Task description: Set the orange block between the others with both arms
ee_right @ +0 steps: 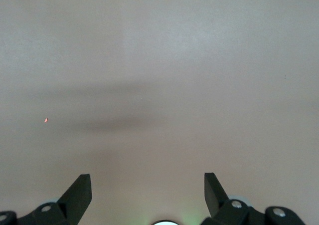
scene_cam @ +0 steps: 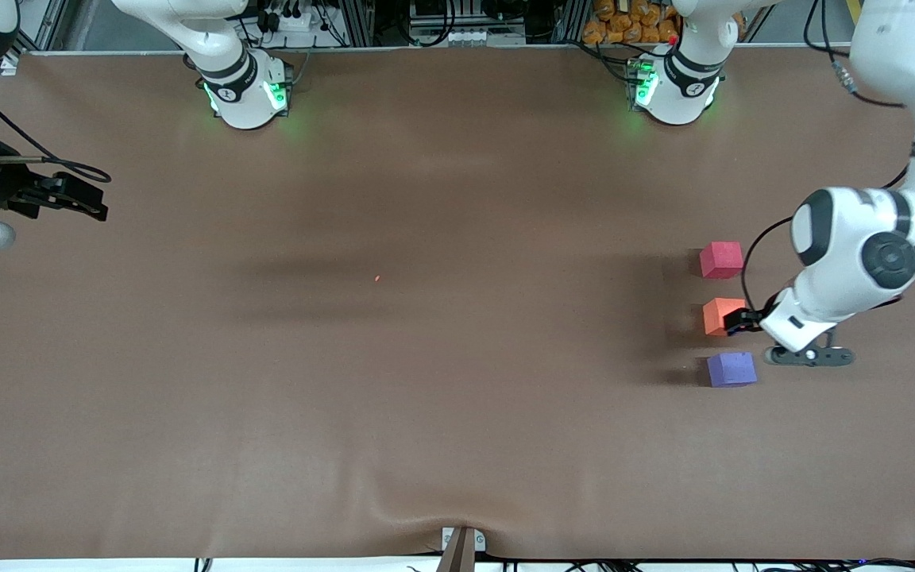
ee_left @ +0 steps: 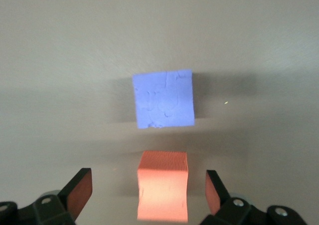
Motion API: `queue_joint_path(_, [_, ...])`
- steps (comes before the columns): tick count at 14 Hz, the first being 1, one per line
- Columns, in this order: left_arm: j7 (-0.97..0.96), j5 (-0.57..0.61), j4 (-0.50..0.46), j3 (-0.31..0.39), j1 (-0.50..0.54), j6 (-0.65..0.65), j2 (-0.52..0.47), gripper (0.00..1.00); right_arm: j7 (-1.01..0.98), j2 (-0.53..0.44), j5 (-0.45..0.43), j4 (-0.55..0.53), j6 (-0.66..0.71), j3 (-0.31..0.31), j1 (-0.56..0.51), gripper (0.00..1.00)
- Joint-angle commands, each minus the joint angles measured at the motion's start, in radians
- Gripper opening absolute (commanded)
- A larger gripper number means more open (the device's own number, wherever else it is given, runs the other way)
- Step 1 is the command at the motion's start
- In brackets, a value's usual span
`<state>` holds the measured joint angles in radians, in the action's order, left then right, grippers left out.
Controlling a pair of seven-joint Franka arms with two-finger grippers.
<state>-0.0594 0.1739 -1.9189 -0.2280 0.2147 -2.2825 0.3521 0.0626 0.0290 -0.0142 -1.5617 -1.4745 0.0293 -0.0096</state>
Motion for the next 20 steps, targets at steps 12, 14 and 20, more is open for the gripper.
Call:
queue_joint_path(12, [0.004,-0.017,0.434,-0.143,0.006,0.673,-0.231,1.0,-0.009,-0.021,-0.01,-0.017,-0.001,0.006,-0.004,1.0])
queue_joint_path(14, [0.004,-0.019,0.434,-0.143,0.006,0.679,-0.255,1.0,-0.009,-0.021,-0.01,-0.017,-0.003,0.006,-0.004,1.0])
queue_joint_path(20, [0.035,-0.149,0.41,0.003,-0.085,0.708,-0.341,1.0,-0.01,-0.02,-0.01,-0.017,-0.003,0.006,-0.004,1.0])
